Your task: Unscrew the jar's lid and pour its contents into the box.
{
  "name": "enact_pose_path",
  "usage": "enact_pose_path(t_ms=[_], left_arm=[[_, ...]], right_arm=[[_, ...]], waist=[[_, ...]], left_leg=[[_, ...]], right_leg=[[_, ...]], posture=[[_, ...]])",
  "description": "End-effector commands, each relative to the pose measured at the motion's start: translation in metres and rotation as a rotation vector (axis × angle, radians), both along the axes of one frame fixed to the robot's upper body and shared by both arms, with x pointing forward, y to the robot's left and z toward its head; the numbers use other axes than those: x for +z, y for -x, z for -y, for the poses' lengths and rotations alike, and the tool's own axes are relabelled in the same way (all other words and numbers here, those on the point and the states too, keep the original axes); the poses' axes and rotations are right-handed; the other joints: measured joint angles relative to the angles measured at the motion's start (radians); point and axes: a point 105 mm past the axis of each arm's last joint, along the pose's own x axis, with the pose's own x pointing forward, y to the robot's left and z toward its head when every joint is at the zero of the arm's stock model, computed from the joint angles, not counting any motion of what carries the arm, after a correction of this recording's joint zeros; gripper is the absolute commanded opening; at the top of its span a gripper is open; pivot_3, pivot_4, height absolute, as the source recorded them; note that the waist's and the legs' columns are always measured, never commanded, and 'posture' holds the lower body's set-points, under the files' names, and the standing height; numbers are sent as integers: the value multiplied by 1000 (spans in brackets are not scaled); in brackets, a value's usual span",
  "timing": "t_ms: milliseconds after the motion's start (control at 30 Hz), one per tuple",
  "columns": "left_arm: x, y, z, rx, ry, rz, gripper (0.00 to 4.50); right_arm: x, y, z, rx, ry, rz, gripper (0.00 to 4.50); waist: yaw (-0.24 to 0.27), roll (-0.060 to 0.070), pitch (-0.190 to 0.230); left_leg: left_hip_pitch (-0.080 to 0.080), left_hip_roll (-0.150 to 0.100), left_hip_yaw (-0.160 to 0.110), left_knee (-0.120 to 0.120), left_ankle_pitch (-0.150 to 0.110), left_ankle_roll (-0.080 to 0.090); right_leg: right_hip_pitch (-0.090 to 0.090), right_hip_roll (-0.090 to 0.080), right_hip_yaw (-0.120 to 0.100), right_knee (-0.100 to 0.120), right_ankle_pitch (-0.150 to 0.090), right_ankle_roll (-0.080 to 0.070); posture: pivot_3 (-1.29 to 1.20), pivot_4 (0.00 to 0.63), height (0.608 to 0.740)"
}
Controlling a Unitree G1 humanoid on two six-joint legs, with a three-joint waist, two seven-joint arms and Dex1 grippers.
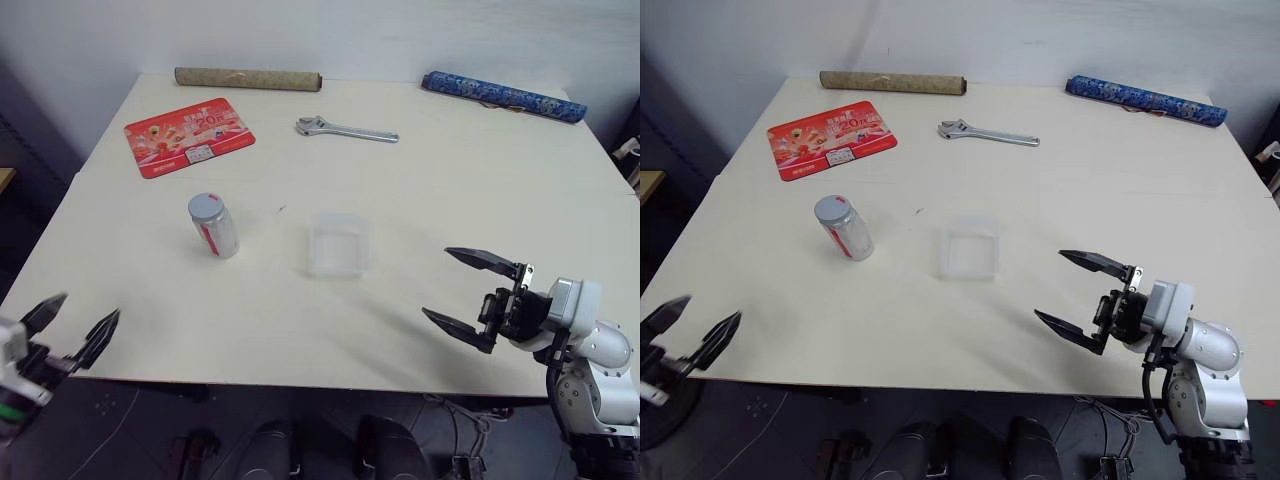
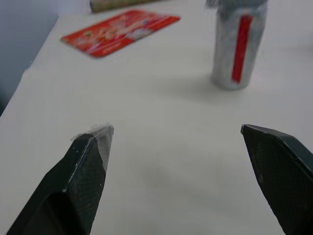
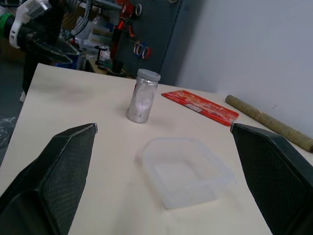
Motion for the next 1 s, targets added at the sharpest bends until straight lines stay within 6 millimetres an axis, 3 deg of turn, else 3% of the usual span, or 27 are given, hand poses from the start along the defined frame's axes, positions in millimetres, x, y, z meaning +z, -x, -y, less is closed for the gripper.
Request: enact_pose_path(t_ms=[33,267,533,1000], left_arm=[[6,-18,20,2,61,29,4422],[1,-62,52,-51,111,16,4422],[2,-100,64,-75,85,36,4422],[5,-148,87,-119,61,91,4422]], right_arm=[[3,2,5,-12,-4,36,4500],[-8,0,11,-17,-21,18,4500],[-12,6,9,-25,-29,-2,4500],[-19,18,8,-47,-44,-36,4500]], waist=[[0,0,0],[-2,0,0],[0,0,0],[1,0,0]], left_leg=[[0,0,1,0,0,0],[1,1,4,0,4,5],[1,3,5,1,5,4],[1,4,6,2,5,4]], right_leg=[[0,1,0,1,0,0],[-1,9,0,5,0,1],[-1,13,0,5,0,0],[-1,14,-1,5,1,1]], posture=[[0,150,740],[0,150,740],[0,150,740],[0,150,740]])
